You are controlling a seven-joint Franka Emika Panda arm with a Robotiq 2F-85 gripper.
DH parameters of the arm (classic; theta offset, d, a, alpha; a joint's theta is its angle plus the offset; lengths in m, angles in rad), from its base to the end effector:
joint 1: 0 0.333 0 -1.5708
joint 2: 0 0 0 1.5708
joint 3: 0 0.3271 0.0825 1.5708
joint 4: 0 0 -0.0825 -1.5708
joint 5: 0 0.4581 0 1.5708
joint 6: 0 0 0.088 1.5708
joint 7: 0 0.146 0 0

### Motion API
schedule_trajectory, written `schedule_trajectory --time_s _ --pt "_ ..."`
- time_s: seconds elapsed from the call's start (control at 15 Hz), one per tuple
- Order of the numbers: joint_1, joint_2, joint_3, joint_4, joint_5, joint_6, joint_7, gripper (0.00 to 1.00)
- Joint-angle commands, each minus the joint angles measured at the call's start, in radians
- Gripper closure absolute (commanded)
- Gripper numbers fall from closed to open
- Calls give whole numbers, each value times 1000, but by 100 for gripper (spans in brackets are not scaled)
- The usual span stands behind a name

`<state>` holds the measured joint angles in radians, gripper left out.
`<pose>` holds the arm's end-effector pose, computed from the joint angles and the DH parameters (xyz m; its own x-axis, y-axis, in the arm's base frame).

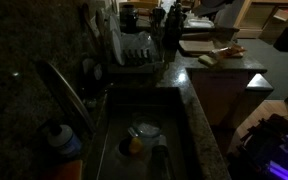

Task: Close the water faucet, move the orange pack to the left, scrub the countertop with the yellow sponge

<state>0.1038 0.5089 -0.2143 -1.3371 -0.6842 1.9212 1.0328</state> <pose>0.7914 -0.1245 0.4319 0.5986 -0.5487 0.5836 -0.7967 -0.4836 0.3625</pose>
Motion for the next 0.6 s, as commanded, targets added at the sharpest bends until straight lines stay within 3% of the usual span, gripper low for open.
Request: schedule_trajectory --time_s 0.0,0.2,0.27,0.4,0.53 --pt "2 -1 21 -6 -34 -4 9 99" --pt "16 -1 25 -14 -57 -5 15 78" --pt "14 -1 25 -14 -58 -5 15 49" --pt "-8 -2 12 -9 -13 -79 48 47" --pt "-49 -18 -4 -32 19 -129 90 34"
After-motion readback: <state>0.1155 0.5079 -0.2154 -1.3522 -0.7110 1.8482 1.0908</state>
